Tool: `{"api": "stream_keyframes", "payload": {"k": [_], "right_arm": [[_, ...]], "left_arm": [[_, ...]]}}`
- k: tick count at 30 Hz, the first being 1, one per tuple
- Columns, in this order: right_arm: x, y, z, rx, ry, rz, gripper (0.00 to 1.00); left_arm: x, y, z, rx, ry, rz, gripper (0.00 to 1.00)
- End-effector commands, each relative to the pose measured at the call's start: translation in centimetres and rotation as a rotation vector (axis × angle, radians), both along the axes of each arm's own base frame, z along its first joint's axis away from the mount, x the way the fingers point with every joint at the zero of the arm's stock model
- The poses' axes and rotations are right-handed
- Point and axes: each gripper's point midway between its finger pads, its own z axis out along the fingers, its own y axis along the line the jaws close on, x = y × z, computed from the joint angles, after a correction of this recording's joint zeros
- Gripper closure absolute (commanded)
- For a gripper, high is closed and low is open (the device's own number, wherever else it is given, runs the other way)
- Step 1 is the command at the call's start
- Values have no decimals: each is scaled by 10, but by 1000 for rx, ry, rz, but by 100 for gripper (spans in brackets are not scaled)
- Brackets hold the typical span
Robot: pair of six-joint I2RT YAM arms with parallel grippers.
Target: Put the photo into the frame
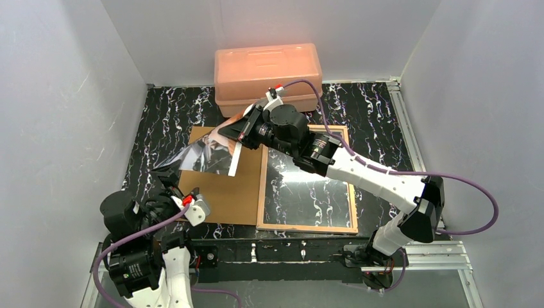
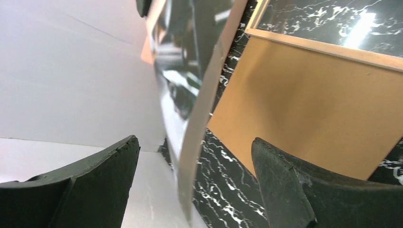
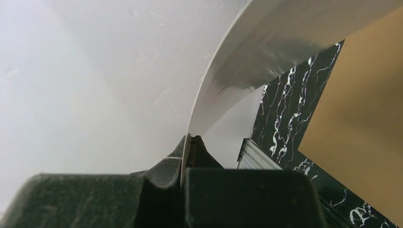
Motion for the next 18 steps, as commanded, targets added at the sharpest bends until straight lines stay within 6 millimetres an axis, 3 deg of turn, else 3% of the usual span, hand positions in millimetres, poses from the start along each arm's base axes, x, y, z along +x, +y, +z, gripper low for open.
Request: {"api": "stream_keyframes", "payload": {"k": [1,4,11,14,18], "right_arm": [[-16,-7,47,92,-16,18,99],[-22,-7,50,107,-10,30,97],[-39,-3,59,114,3,69,96],[-42,-3,60,126,7,82,95],[-48,-3,52,112,21,103,86]], "left_arm": [[8,0,13,48,-83,-31,15],[9,-1,13,60,-104,-44,19],[12,-4,16,109,-139,-86,51],[16,0,22,98,-137,-59,61],[17,2,31,77,-170,-36,81]]}}
